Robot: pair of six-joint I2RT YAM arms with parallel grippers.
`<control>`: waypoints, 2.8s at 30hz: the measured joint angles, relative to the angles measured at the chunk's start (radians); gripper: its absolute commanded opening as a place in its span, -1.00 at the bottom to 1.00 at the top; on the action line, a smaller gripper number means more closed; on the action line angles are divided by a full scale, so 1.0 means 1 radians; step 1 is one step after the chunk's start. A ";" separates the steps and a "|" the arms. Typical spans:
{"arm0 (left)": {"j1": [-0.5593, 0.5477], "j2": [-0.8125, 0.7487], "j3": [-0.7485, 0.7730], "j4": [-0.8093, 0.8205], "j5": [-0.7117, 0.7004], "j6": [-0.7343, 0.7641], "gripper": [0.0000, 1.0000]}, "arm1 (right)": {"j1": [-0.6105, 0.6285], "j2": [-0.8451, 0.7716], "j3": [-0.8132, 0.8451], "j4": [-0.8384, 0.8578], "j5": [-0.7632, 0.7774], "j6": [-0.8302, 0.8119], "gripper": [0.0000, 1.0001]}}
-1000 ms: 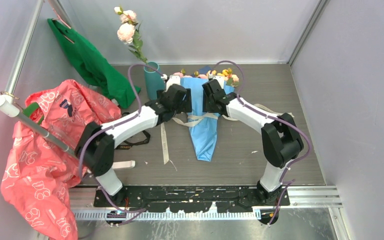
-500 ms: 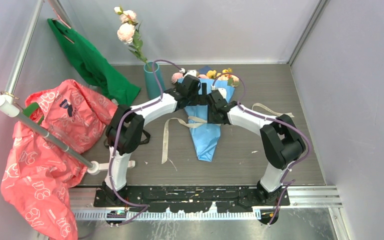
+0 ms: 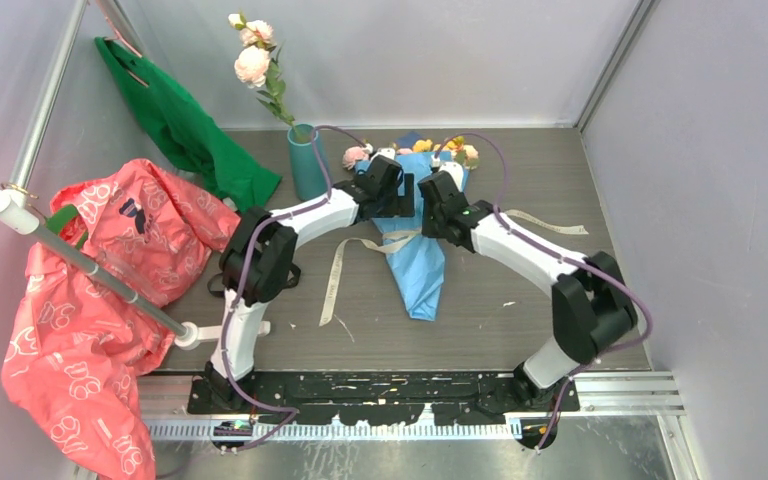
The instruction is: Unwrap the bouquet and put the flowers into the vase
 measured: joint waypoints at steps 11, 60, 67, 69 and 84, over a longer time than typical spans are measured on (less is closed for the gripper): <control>-0.002 0.149 0.138 -0.008 0.026 0.001 0.99 | 0.000 -0.176 0.003 -0.062 0.039 -0.007 -0.99; -0.042 0.051 0.204 -0.106 0.081 0.074 0.99 | -0.307 -0.201 -0.077 -0.107 -0.013 0.071 0.40; -0.042 0.144 0.480 -0.145 0.135 0.078 0.99 | -0.346 -0.133 -0.115 -0.063 -0.070 0.089 0.27; -0.043 0.189 0.529 -0.148 0.148 0.077 0.99 | -0.346 -0.122 -0.135 -0.051 -0.090 0.094 0.26; -0.045 0.311 0.501 -0.193 0.192 0.078 0.99 | -0.403 -0.021 -0.164 0.048 -0.153 0.101 -0.28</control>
